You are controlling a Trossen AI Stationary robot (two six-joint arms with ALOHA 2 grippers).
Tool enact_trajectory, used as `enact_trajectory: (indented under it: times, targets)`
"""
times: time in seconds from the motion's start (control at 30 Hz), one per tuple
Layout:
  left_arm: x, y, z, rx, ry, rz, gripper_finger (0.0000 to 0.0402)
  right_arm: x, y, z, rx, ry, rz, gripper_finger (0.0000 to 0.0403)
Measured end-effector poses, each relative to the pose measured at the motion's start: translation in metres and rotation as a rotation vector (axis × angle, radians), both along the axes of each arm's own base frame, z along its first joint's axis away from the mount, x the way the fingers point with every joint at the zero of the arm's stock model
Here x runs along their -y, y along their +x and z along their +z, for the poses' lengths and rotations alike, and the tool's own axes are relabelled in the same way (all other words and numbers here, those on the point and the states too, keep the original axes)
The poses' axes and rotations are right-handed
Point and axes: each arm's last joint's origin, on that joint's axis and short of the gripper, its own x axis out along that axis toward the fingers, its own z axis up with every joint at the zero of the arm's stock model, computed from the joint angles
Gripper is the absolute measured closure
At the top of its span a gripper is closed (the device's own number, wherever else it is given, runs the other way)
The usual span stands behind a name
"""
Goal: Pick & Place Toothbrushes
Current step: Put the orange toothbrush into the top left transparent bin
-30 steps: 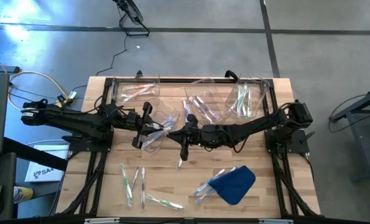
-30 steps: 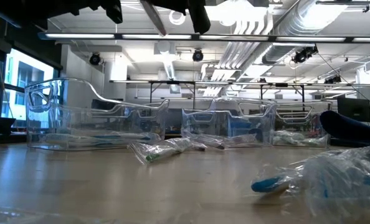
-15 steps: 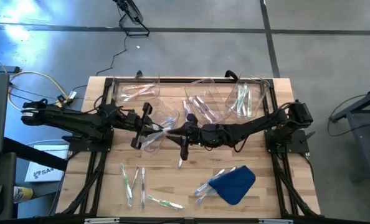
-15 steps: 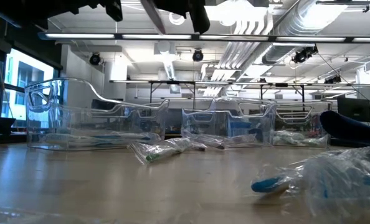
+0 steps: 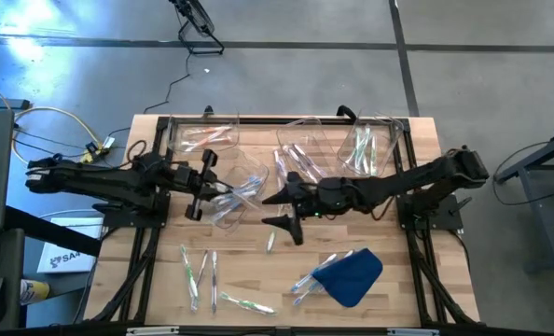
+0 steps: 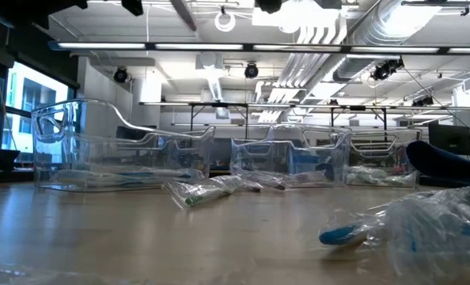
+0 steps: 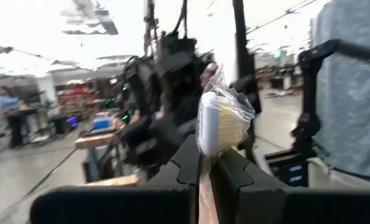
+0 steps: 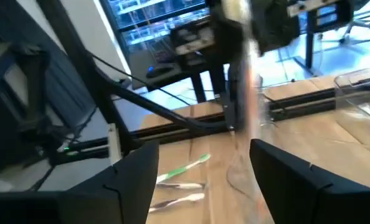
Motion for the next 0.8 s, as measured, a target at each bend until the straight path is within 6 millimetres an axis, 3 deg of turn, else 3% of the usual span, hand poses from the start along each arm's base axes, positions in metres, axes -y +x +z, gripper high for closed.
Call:
enact_trajectory:
  times: [0.2, 0.3, 0.6, 0.8]
  targets:
    - [-0.023, -0.022, -0.001, -0.175, -0.002, 0.177, 0.0392, 0.001, -0.022, 0.016, -0.061, 0.022, 0.016, 0.0166]
    - [-0.038, -0.032, 0.011, -0.281, 0.024, 0.304, 0.0392, 0.001, -0.026, 0.015, -0.1, 0.02, 0.034, 0.0188]
    - [-0.077, -0.056, 0.056, -0.591, 0.104, 0.621, 0.0392, 0.0, -0.024, 0.004, -0.177, 0.003, 0.032, 0.0311]
    - [-0.108, -0.054, 0.054, -0.784, 0.097, 0.734, 0.0392, -0.001, -0.017, -0.007, -0.208, -0.013, 0.007, 0.0389]
